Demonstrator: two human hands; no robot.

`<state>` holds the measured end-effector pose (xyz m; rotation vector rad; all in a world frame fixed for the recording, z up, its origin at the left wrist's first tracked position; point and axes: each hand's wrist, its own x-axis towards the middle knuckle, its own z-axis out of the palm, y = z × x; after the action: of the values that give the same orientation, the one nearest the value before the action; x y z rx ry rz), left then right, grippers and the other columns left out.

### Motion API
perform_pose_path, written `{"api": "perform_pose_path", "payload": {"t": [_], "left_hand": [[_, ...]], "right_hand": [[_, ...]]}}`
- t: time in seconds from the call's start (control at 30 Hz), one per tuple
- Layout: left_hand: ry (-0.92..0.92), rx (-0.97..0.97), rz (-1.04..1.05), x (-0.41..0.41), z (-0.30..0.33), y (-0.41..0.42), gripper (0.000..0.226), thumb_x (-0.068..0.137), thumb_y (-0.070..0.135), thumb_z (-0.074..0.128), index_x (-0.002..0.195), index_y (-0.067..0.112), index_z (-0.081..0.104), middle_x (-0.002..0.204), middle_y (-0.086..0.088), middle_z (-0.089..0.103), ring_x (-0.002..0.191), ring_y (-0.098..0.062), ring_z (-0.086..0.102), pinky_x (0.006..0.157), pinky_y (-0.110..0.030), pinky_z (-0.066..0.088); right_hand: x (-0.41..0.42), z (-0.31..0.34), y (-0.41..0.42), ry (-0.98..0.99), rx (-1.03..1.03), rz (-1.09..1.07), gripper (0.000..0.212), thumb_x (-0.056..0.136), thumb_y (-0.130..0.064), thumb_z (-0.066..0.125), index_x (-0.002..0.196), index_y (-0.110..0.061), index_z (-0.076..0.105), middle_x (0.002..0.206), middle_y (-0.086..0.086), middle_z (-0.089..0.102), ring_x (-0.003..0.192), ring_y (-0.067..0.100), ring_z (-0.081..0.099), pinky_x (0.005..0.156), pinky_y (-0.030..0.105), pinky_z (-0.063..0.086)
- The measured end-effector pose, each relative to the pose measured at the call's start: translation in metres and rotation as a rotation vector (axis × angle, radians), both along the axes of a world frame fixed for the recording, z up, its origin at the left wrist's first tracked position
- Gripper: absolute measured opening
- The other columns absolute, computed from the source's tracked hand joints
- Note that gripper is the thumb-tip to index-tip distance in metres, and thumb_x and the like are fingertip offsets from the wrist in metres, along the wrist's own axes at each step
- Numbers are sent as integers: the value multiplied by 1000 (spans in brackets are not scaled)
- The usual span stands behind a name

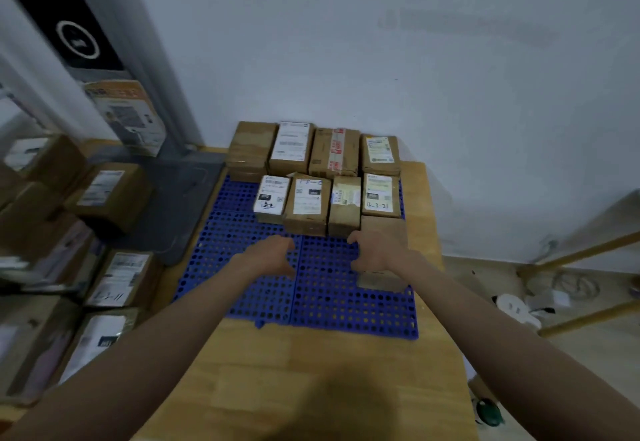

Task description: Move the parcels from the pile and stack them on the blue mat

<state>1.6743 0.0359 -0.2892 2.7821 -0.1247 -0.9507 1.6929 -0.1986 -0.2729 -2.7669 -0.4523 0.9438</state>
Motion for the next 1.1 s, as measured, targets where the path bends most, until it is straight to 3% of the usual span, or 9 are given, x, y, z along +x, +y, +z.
{"api": "perform_pose_path", "payload": {"t": [0.1,0.27,0.4,0.47,0.53,0.63,0.77,0.93,1.1], "left_hand": [[8,18,46,-25,1,29,69,89,38,68,146,17,36,149,-4,40,129,-24,46,104,-38,43],[10,5,95,-68,0,76,64,92,36,66,146,17,37,147,-3,43,128,-24,47,104,-38,42],[15,18,132,-98,-1,112,56,91,36,66,137,12,46,122,-9,56,94,-26,61,88,-44,53],[4,20,142,-110,-2,129,61,88,40,68,139,15,45,132,-8,54,108,-26,60,93,-41,50],[-13,18,177,-124,-1,152,64,85,43,70,139,17,46,140,-5,50,123,-26,52,98,-37,46],[-37,-4,225,-143,0,186,58,83,41,71,133,20,51,134,-4,55,118,-24,55,89,-35,47],[-71,-8,267,-176,4,232,52,81,37,72,126,18,54,125,-7,60,113,-26,58,82,-34,47],[-123,-41,391,-223,4,301,56,82,40,70,131,21,53,133,-2,54,120,-20,53,97,-34,45],[-123,-27,435,-257,9,362,47,82,37,71,121,13,58,122,-8,59,107,-23,58,86,-34,48]], "right_hand": [[-12,0,31,71,34,25,66,92,-36,61,149,-21,29,140,5,47,103,21,56,71,26,45],[-29,-4,83,115,85,70,63,92,-30,63,147,-21,32,136,8,49,94,21,57,75,33,47],[-50,-8,119,120,113,101,64,93,-27,63,147,-22,30,133,8,50,81,15,56,69,33,48],[-58,-8,136,113,113,118,65,94,-27,62,149,-20,29,131,8,50,74,11,50,62,25,40],[-68,-7,160,122,106,139,65,94,-29,61,150,-19,29,135,7,48,88,17,55,67,25,39],[-85,-3,197,117,90,181,65,94,-31,60,150,-18,29,148,5,39,117,24,54,79,27,40],[-108,-1,250,99,94,210,60,94,-28,61,147,-16,35,143,6,45,113,23,56,80,28,44],[-142,-3,319,57,106,259,58,89,-27,64,141,-16,42,132,9,56,114,24,56,83,27,41],[-173,-6,381,78,134,288,57,90,-27,62,142,-18,41,138,5,50,109,21,56,86,30,47]]}}
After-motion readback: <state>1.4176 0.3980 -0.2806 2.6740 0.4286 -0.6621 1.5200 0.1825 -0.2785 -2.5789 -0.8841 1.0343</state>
